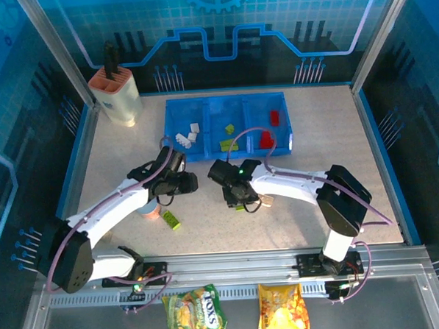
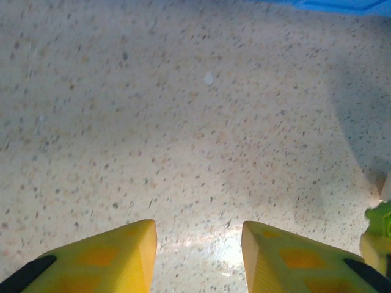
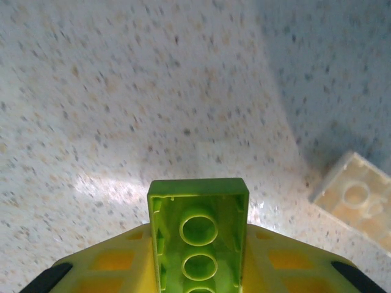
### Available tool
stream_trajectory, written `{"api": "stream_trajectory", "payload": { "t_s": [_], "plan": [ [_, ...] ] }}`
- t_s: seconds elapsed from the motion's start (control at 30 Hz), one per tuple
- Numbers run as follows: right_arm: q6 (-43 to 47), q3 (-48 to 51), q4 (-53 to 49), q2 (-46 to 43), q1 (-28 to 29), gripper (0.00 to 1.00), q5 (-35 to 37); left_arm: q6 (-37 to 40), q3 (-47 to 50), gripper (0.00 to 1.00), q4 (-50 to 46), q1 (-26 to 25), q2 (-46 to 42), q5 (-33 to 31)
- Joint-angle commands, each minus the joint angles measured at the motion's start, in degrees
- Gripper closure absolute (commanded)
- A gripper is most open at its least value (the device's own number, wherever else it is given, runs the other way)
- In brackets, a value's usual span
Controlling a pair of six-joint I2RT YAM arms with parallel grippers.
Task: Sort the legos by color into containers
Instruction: Pick up the lego from the bottom-center of the table, then place the lego in the container.
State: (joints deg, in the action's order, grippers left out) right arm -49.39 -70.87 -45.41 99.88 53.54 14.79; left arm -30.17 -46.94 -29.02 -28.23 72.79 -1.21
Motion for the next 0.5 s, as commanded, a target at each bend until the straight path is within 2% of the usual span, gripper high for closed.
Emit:
{"api": "stream_trajectory", "payload": {
  "t_s": [0.0, 0.2, 0.47],
  "plan": [
    [4.51, -3.87, -1.2, 1.92, -2.24, 0.66, 0.93, -3.21, 2.35, 0.57, -3.04, -0.03, -3.56, -0.19],
    [9.12, -10.15, -0.38, 5.3, -5.91, 0.66, -0.56, -6.68, 6.01, 0.56, -7.24, -0.21, -8.6, -1.36],
    [15.25, -21.08, -0.66, 11.38, -10.52, 0.67, -1.07, -11.54, 8.67, 0.52, -12.61, -2.29, -10.83, -1.58]
  ]
}}
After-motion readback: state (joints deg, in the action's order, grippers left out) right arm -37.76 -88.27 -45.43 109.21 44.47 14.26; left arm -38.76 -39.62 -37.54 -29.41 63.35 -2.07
